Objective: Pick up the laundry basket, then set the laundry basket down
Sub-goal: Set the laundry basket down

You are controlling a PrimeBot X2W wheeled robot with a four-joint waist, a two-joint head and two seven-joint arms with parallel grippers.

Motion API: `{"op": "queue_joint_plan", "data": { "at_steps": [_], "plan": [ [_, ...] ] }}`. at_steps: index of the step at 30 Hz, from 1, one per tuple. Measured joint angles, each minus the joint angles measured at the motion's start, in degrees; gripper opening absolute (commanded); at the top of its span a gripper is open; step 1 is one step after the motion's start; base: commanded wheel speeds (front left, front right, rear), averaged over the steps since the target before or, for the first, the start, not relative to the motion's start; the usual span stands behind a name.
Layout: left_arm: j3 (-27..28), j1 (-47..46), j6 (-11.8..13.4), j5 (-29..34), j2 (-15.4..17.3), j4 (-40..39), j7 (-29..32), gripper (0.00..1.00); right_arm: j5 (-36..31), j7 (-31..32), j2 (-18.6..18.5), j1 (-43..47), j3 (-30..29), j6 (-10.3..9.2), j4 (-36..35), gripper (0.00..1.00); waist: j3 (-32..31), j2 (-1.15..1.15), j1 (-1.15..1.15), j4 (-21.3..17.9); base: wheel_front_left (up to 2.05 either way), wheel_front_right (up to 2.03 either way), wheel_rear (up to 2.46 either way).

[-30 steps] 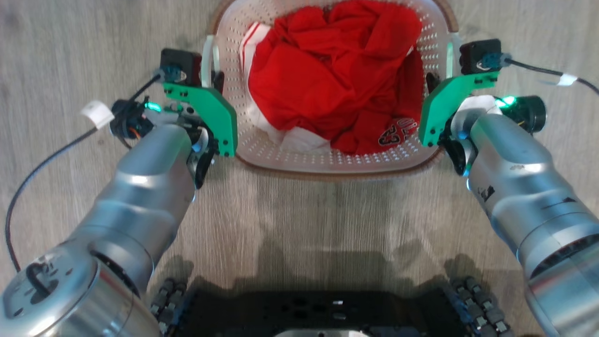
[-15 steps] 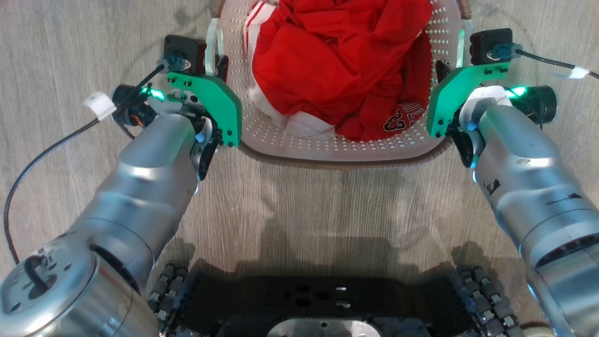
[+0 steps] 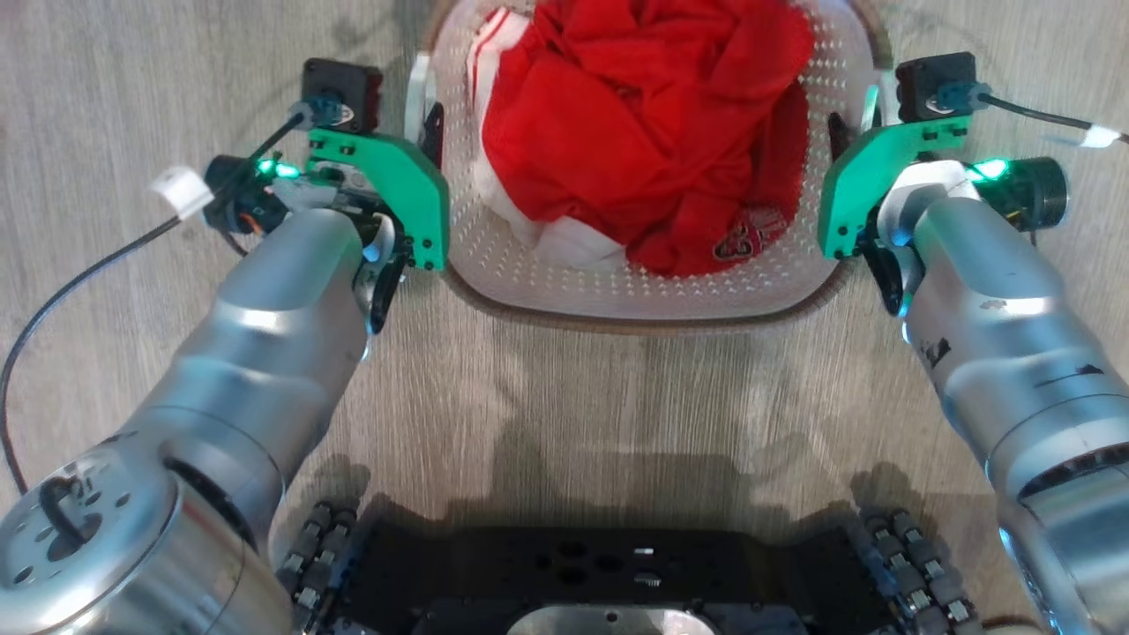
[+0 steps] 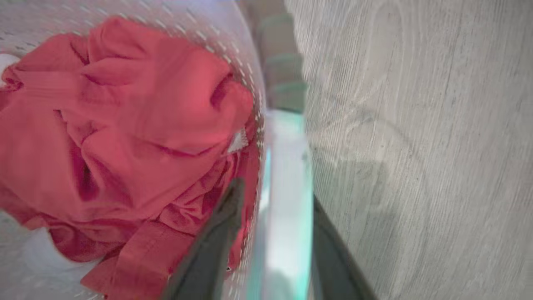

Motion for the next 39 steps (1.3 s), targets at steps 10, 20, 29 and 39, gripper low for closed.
{"op": "queue_joint_plan", "data": {
  "at_steps": [10,20,29,39],
  "plan": [
    [-0.64,0.29,0.2,-1.82,0.16,0.04,0.45,1.0,0.66,-1.47,-0.07,0.01,0.92,-0.01,-0.02,1.0,-2.88,0.0,0.0,-0.09,0.0,0.0,0.0],
    [0.02,2.96,0.21,-1.81,0.16,0.08,-0.15,1.0,2.22,-5.01,-0.05,1.29,2.2,-0.01,-0.04,1.0,-7.77,0.0,0.0,-0.76,0.0,0.0,0.0],
    [7.54,6.38,2.93,4.48,2.59,-7.5,-0.31,1.0,2.81,-6.77,-0.03,4.03,2.27,-0.01,-2.08,1.0,-14.41,0.0,0.0,-1.47,0.0,0.0,0.0],
    [21.75,19.46,5.41,16.07,4.78,-20.11,-0.31,1.0,0.27,-6.78,0.02,13.1,-2.99,-0.01,-16.01,1.0,-23.07,0.0,-0.01,-2.38,0.0,0.0,0.0]
  ]
}}
